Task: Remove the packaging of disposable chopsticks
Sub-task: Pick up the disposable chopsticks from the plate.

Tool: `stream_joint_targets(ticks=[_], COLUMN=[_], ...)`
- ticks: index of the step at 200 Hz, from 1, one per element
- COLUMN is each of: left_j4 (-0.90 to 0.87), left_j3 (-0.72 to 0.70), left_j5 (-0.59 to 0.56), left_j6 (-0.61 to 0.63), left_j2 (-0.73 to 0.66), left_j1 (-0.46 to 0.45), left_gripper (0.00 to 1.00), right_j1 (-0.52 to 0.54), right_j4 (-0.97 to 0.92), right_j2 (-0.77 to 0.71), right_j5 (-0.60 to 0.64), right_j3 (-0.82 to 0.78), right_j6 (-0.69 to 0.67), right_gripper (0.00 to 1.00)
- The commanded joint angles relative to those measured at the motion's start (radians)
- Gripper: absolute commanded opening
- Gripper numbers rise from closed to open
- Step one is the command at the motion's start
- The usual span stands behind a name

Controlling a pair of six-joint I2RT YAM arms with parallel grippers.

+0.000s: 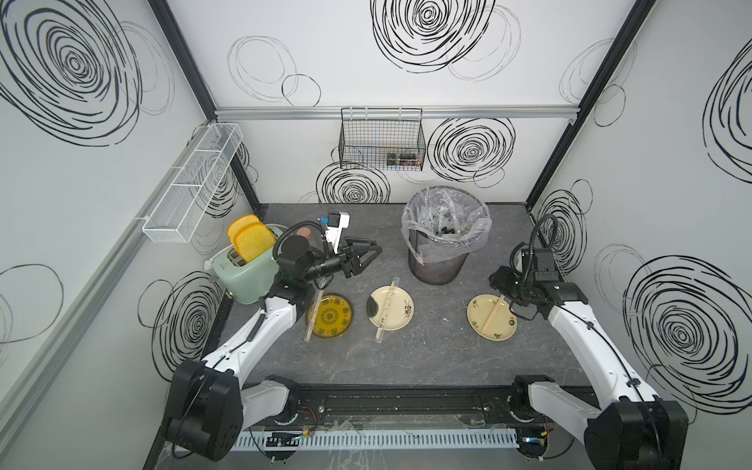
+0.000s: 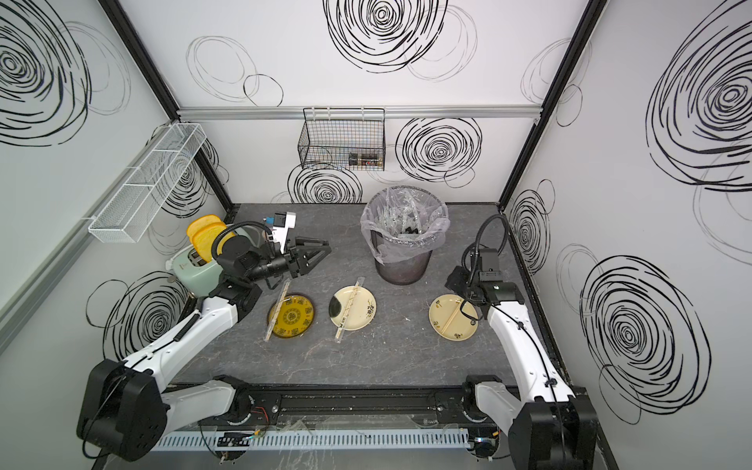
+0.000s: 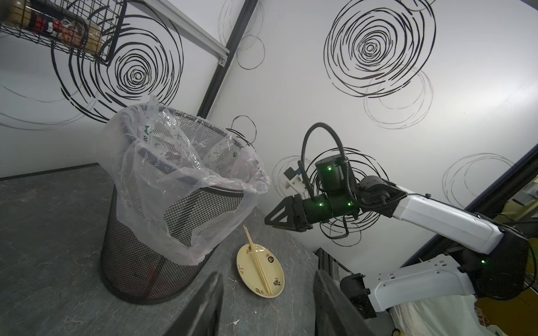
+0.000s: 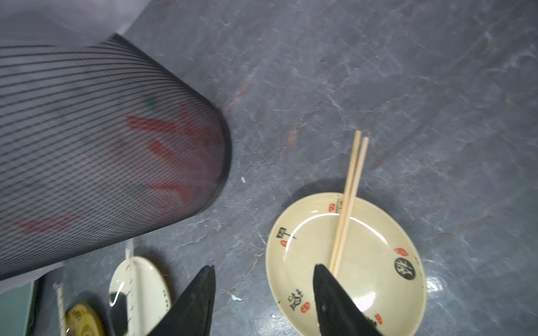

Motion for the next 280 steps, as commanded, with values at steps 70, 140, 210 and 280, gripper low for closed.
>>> stream_joint_targets(ticks=[70,140,210,280], left_j4=[-0.159,-0.35,-0.478,-0.514], left_j3=[0.064,0.106,0.138,0.097], left_j5=[-0.048,-0.172,-0.326,-0.453], left_j6=[0.146,0.311,0.395,0.35], left_j2=[0.041,0.045,0.071,0.036], left_j1=[-0.027,-0.029,-0.027,0.007], left_gripper=[0.54,0.54,0.52,0.51], right_j1=[0.239,0.299,0.331,0.392], right_j4=[0.315,0.48,0.531,0.595], right_j2=[-0.125,-0.174,-0.207,-0.129], right_j5=[-0.023,-0.018,-0.092,-0.143], right_j3=[-0.094,-0.146,-0.188,-0.171], right_j6=[-0.054,-0.162,-0.237,-0.291], right_gripper=[0.59,0.58,0.59,0.59])
